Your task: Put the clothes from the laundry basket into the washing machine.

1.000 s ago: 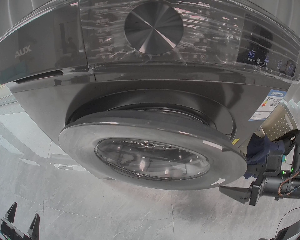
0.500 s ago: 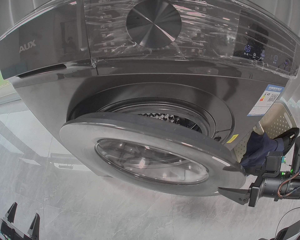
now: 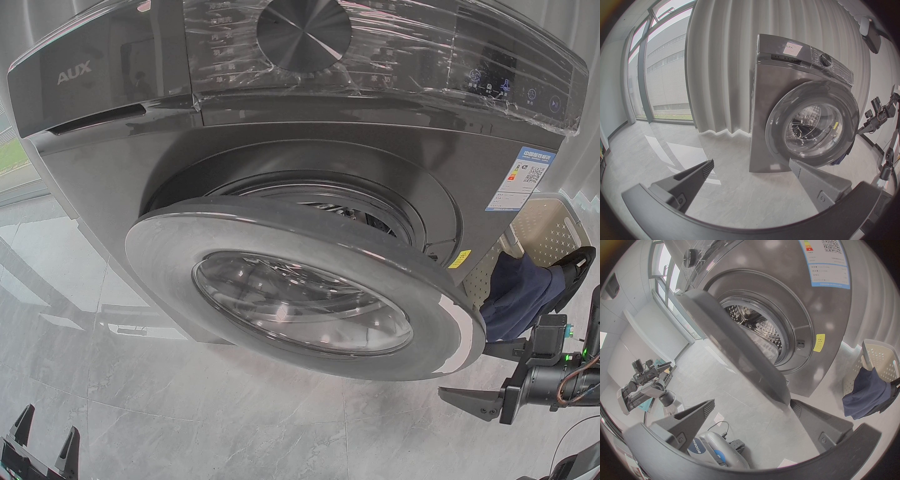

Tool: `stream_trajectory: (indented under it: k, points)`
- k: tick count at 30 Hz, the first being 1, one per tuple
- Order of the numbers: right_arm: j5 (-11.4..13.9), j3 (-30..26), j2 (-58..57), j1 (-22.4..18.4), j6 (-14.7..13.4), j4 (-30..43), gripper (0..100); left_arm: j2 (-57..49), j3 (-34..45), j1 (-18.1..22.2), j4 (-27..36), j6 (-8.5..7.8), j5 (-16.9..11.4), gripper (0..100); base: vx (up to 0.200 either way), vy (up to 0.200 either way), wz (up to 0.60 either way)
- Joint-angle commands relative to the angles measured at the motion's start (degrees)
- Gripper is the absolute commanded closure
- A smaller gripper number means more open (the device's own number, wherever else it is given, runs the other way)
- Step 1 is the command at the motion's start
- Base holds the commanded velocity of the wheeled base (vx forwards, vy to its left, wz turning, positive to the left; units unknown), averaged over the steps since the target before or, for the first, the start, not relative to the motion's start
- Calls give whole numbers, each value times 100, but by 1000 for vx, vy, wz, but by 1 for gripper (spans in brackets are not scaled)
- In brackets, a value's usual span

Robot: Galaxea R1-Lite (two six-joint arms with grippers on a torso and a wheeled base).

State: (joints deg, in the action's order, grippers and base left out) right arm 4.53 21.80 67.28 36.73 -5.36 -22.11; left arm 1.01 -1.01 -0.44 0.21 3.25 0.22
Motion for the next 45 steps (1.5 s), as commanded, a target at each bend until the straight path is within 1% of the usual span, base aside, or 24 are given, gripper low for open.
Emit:
stream_trajectory:
  k: [1, 5, 7, 9, 11, 15, 19, 22, 27, 32, 37, 39, 41, 45]
  points:
    - [-5, 255, 119, -26, 0, -12, 0, -92, 101, -9, -3, 0, 4, 0, 0, 0, 0]
    - [-5, 554, 338, -201, 9, -12, 0, -92, 101, -9, -3, 8, 4, 0, 0, 0, 0]
    - [4, 589, 409, -245, 18, -12, 0, -92, 101, 0, -3, 8, 4, 0, 0, 0, 0]
    - [4, 571, 409, -201, 18, -12, 0, -92, 101, -9, -3, 8, 4, 0, 0, 0, 0]
    - [4, 475, 374, -149, 9, 14, 0, -92, 101, 0, 6, 8, 4, 0, 0, 0, 0]
    - [47, 167, 92, 141, -9, -3, 0, -92, 101, 0, -3, 8, 4, 0, 0, 0, 0]
    - [197, -88, -154, 150, 0, 5, 0, -92, 101, 0, -3, 0, 4, 0, 0, 0, 0]
    - [197, -105, -154, 115, -9, -3, 0, -92, 101, 0, -3, 8, 4, 0, 0, 0, 0]
    - [135, 158, 13, 62, -9, -3, 0, -92, 101, 0, -3, 8, 4, 0, 0, 0, 0]
    - [153, 642, 479, -210, 0, -21, 0, -92, 101, -9, 6, 0, 4, 0, 0, 0, 0]
    - [153, 738, 602, -201, 0, -12, 0, -92, 101, 0, -3, 0, 4, 0, -200, 0, 0]
    - [162, 642, 593, -149, 0, -3, 0, -92, 101, 0, -3, 8, 4, 0, -100, 0, 0]
    - [197, 439, 514, 27, 0, -12, 0, -92, 101, 0, -3, 0, 4, 0, 0, 0, 0]
    - [223, 132, 224, 229, -9, -12, 0, -92, 101, 0, -3, 0, 4, 0, 0, 0, 0]
